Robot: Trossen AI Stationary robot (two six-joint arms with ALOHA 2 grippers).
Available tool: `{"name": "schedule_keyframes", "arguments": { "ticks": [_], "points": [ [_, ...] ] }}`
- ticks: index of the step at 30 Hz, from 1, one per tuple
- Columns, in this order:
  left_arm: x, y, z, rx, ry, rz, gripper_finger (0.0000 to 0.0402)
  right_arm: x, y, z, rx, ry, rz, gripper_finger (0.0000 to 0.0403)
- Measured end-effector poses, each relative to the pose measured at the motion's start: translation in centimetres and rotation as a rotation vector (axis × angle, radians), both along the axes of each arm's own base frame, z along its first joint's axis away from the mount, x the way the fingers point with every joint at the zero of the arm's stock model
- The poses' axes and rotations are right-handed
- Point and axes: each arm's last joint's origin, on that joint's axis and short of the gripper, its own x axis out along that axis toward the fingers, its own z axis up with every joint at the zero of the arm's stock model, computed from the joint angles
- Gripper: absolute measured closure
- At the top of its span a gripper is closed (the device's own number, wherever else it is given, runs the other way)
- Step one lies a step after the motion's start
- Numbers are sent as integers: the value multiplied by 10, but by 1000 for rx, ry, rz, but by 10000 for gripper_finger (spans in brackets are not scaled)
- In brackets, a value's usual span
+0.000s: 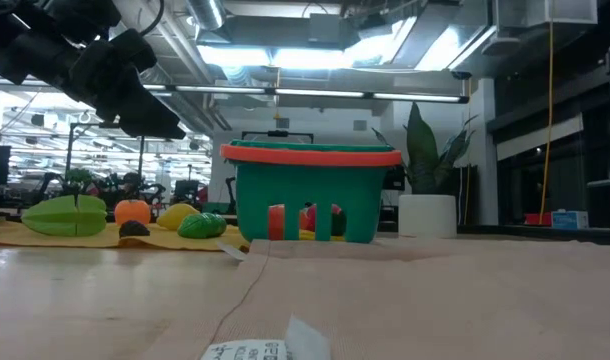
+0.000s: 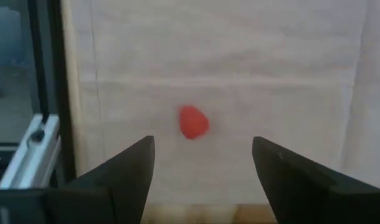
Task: Pick and placing Produce into tupperware
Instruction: Put the bottom raspberry into the basket
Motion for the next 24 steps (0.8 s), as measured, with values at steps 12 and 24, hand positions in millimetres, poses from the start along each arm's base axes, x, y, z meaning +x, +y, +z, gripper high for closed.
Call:
{"name": "schedule_keyframes", "arguments": {
  "ticks": [12, 24],
  "points": [
    [0, 0, 0, 0, 0, 0, 140, 14, 34, -21, -125, 23, 13, 134],
    [0, 0, 0, 0, 0, 0, 140, 16, 39, -25, -85, 33, 15, 134]
  ]
}}
